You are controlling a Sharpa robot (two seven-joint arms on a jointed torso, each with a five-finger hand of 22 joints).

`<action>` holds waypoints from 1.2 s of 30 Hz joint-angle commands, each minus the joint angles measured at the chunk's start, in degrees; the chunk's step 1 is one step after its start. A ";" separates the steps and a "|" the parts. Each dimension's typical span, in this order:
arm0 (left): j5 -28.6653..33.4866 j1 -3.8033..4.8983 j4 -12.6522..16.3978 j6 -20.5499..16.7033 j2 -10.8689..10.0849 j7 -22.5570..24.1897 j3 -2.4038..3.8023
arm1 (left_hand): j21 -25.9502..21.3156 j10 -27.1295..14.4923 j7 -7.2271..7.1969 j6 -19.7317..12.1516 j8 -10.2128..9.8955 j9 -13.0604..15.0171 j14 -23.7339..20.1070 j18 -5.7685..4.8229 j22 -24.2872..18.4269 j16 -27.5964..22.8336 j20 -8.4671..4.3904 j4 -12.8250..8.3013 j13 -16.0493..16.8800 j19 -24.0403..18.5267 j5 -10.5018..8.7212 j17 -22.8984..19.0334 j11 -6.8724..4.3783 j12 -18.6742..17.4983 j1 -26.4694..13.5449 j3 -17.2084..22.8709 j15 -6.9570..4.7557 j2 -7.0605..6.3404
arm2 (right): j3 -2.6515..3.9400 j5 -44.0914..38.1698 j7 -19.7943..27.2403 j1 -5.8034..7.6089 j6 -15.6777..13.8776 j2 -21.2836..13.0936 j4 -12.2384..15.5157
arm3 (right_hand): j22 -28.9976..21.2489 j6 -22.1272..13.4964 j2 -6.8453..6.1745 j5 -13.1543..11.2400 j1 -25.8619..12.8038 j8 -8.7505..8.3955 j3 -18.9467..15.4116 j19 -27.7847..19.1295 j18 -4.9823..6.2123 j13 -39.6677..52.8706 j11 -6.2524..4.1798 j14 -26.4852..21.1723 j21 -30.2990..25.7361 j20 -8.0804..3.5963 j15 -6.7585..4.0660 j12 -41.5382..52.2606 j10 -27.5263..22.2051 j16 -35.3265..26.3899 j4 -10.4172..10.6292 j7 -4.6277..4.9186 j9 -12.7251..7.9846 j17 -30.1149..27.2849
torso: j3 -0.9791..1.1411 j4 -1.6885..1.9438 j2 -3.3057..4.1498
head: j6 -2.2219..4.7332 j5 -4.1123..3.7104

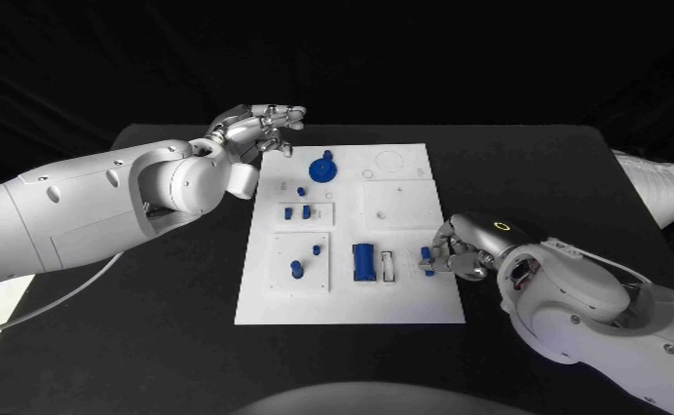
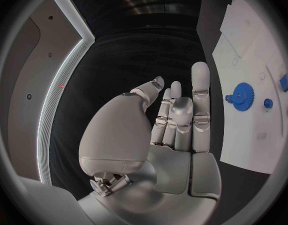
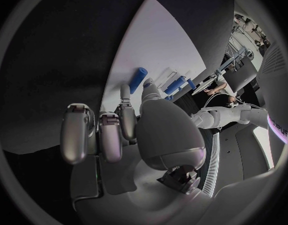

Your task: Assemble the parts on the task board

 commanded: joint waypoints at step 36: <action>-0.23 0.02 0.10 1.22 0.04 0.37 0.02 | -0.32 -0.53 0.05 -0.46 0.47 0.06 -0.24 0.74 -0.16 0.09 0.52 0.00 -0.06 -0.02 0.11 -0.16 -0.03 0.44 -0.40 -0.29 0.08 0.34 | -0.31 -2.36 -1.09 -0.89 -1.18 2.27 -0.21 | 1.59 2.99 -2.36 6.93 2.66 -6.08 26.66 0.57 -0.77 -4.01 -0.27 5.48 0.62 -0.40 -0.41 -0.90 0.37 0.32 -5.08 0.32 -5.93 13.00 | -0.87 1.66 0.35 | 0.09 -1.46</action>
